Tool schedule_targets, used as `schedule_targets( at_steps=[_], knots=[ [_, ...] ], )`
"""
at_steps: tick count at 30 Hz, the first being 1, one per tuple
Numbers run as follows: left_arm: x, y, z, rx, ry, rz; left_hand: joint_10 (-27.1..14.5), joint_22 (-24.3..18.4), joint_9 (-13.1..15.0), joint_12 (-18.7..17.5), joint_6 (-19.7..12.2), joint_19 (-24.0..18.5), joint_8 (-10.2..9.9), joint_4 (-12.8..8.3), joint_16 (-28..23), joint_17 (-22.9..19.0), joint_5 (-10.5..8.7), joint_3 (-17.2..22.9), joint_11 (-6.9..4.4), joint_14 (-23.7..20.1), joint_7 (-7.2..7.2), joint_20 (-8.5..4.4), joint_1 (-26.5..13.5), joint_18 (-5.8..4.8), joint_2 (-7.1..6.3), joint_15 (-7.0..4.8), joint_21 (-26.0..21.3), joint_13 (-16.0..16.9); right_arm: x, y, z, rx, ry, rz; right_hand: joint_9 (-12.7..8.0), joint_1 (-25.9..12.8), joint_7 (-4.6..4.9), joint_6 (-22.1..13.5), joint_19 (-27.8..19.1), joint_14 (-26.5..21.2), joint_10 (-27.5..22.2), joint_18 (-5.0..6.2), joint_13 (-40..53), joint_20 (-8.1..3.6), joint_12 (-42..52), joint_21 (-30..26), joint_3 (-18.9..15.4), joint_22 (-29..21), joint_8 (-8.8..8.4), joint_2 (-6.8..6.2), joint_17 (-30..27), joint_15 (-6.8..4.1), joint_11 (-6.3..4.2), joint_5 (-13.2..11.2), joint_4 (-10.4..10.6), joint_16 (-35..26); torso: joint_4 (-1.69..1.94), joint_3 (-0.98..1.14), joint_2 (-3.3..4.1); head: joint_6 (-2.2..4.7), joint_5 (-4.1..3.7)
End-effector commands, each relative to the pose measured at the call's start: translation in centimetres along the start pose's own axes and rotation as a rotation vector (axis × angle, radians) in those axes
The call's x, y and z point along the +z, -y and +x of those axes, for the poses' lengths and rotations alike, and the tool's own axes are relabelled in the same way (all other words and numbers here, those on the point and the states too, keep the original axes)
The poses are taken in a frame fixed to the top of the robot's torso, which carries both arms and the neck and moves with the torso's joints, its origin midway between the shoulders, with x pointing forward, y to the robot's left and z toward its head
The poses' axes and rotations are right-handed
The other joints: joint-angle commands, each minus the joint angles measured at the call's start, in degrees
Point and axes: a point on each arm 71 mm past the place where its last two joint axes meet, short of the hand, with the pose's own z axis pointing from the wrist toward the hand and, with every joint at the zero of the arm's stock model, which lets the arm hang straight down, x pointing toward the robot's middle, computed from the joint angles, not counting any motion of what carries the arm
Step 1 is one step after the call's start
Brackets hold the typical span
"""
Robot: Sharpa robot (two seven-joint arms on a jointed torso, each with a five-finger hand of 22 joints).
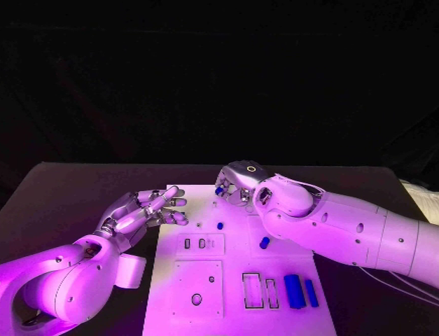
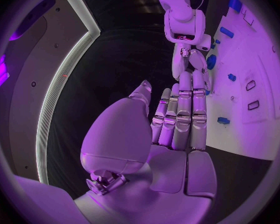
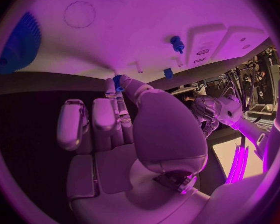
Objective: Assemble the parts on the task board
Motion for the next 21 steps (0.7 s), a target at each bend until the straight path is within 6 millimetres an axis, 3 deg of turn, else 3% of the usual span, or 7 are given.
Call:
schedule_targets(
  at_steps=[1,16,20,21],
  knots=[
    [0.04,0.08,0.31,-0.014,-0.023,0.003,0.0,0.11,-0.06,-0.25,0.07,0.23,-0.37,-0.44,-0.02,0.14,-0.3,-0.05,0.23,0.28,0.4,0.15,0.14,0.5,0.48,0.05,0.28,0.05,0.14,0.11,0.35,-0.025,-0.023,0.024,0.5,-0.37,0.17,0.03,0.31,2.14,-0.34,-0.45,-0.09,0.27,-0.11,0.17,-0.08,0.05,0.38,-0.13,0.05,-0.02,-0.04,0.32,0.43,0.39,0.03,0.0,0.08,0.04,0.0],
    [-0.02,0.09,0.44,-0.016,-0.029,0.0,0.0,0.11,-0.06,-0.25,0.07,0.23,-0.37,-0.44,-0.02,0.14,-0.3,-0.05,0.23,0.28,0.4,0.15,0.14,0.5,0.48,0.05,0.28,0.05,0.64,-0.2,0.57,-0.033,-0.029,0.034,0.43,-0.69,0.55,-0.92,-0.09,1.69,-1.61,-0.38,-0.2,0.53,-0.23,0.16,-0.21,-0.13,-0.08,-0.89,-0.79,0.3,0.35,0.38,0.84,0.21,0.06,-0.1,0.12,-0.06,-0.02],
    [-0.03,0.1,0.44,-0.016,-0.029,0.0,0.0,0.11,-0.06,-0.25,0.07,0.23,-0.37,-0.44,-0.02,0.14,-0.3,-0.05,0.23,0.28,0.4,0.15,0.14,0.5,0.48,0.05,0.28,0.05,0.71,-0.14,0.52,-0.03,-0.026,0.04,-0.5,-1.63,1.83,-4.89,-2.37,0.53,-5.66,0.17,-0.36,1.24,-0.24,-1.26,-0.89,-2.96,-0.22,-2.64,-4.27,1.32,1.46,-0.7,1.67,-2.01,0.08,-0.08,0.15,-0.04,-0.03],
    [-0.03,0.1,0.42,-0.016,-0.028,0.0,0.0,0.11,-0.06,-0.25,0.07,0.23,-0.37,-0.44,-0.02,0.14,-0.3,-0.05,0.23,0.28,0.4,0.15,0.14,0.5,0.48,0.05,0.28,0.05,0.71,-0.07,0.49,-0.028,-0.023,0.043,-1.21,-2.13,2.62,-7.7,-4.38,-0.36,-8.34,0.7,-0.39,1.72,-0.25,-2.7,-1.87,-5.67,-0.19,-3.7,-7.22,1.91,2.25,-1.18,2.01,-4.13,0.07,-0.08,0.15,-0.03,-0.03]
  ],
)
